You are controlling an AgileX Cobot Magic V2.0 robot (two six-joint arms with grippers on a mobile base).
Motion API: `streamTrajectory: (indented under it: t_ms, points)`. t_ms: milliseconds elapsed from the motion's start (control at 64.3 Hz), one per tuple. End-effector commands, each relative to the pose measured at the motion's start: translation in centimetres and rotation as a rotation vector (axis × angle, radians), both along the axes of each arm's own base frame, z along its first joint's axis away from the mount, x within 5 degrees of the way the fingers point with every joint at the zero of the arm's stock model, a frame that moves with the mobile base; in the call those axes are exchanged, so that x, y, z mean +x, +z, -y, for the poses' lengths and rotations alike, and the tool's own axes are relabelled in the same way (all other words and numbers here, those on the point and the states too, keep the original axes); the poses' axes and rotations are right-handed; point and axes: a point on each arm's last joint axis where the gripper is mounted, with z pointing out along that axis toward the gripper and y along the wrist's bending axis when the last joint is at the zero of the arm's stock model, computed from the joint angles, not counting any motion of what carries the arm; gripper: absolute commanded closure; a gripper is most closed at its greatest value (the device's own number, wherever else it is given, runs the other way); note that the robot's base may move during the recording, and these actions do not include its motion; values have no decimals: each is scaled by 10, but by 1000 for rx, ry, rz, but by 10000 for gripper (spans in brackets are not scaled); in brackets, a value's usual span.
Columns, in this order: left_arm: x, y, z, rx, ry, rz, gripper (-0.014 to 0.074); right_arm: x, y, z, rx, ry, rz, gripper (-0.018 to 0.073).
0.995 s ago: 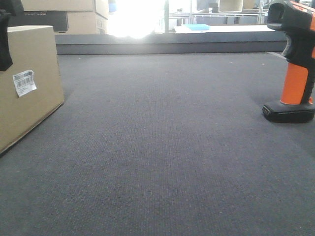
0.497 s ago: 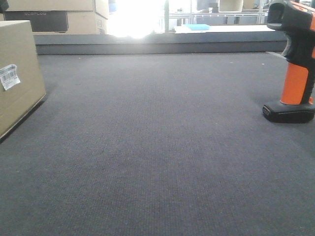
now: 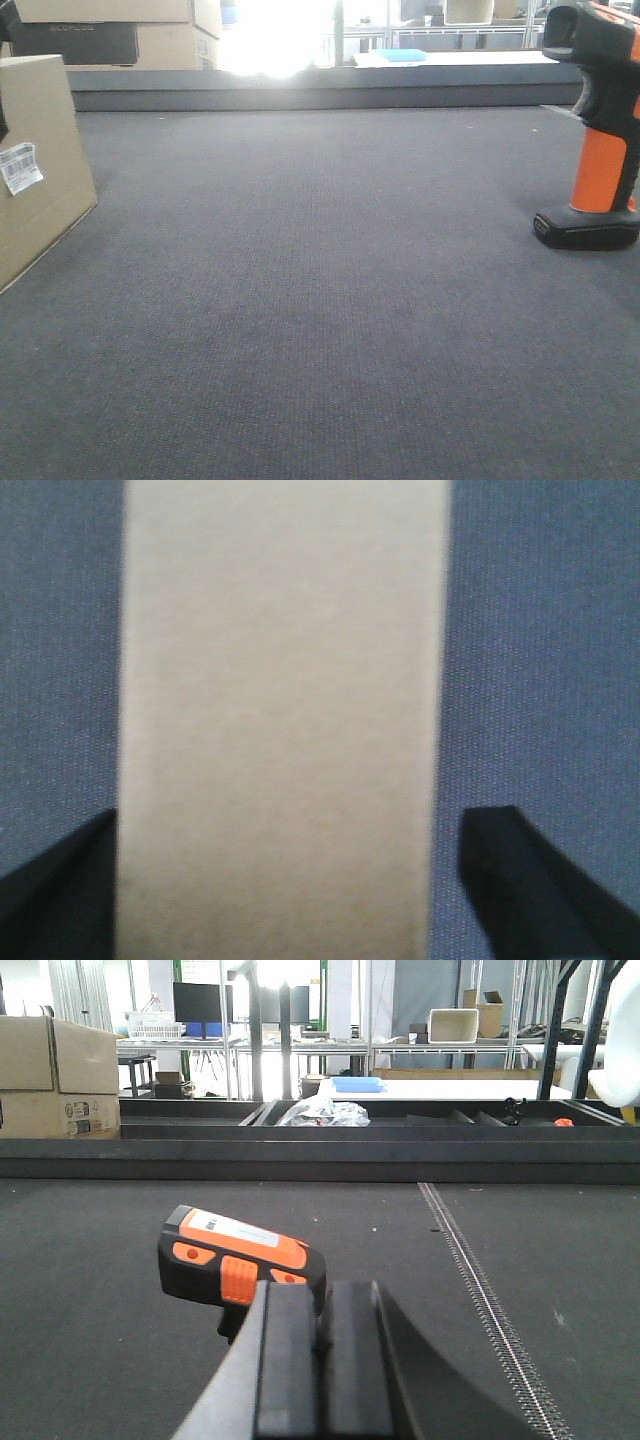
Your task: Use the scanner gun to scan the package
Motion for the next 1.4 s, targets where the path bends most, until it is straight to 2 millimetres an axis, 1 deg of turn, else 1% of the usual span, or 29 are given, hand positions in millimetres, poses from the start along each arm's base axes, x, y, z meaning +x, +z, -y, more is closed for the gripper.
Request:
streamTrajectory:
  t_ms: [0,47,140,218,295,389,528,637,699,762,793,886,964,1119,1166,1259,1383]
  points:
    - [0,1,-1,2,-2,15,15,-1,4,0,2,-2,21,727]
    - [0,1,-1,2,-1,12,-10,-1,4,0,2,-2,21,727]
    - [-1,3,-1,4,2,3,-6,-1,4,0,2,-2,21,727]
    - [0,8,-2,9,6,1,-6,-1,4,0,2,-2,21,727]
    - [-2,17,-2,8,11,9,-6,-1,4,0,2,-2,21,727]
    - [-6,35,-4,7,15,49,-6,-1,4,0,2,-2,21,727]
    - [-27,64,-7,-7,18,139,-6,-1,4,0,2,-2,21,727]
    - [-49,86,-11,-23,22,224,5,-1,4,0,2,-2,21,727]
    - [-59,96,-12,-31,22,267,38,-1,4,0,2,-2,21,727]
    - [-71,105,-14,-38,22,308,104,-1,4,0,2,-2,21,727]
    - [-77,108,-15,-41,21,323,153,-1,4,0,2,-2,21,727]
    - [-87,107,-17,-47,14,365,311,-1,4,0,2,-2,21,727]
    - [-95,102,-18,-51,6,391,433,-1,4,0,2,-2,21,727]
    - [-110,78,-19,-58,-17,437,711,-1,3,0,3,-4,5,727]
    - [-116,69,-19,-63,-29,471,708,-1,0,1,6,-8,-28,727]
    - [-124,60,-19,-79,-51,557,707,-1,-4,1,10,-14,-71,727]
    - [-138,50,-19,-103,-82,689,707,-1,-3,1,8,-12,-54,727]
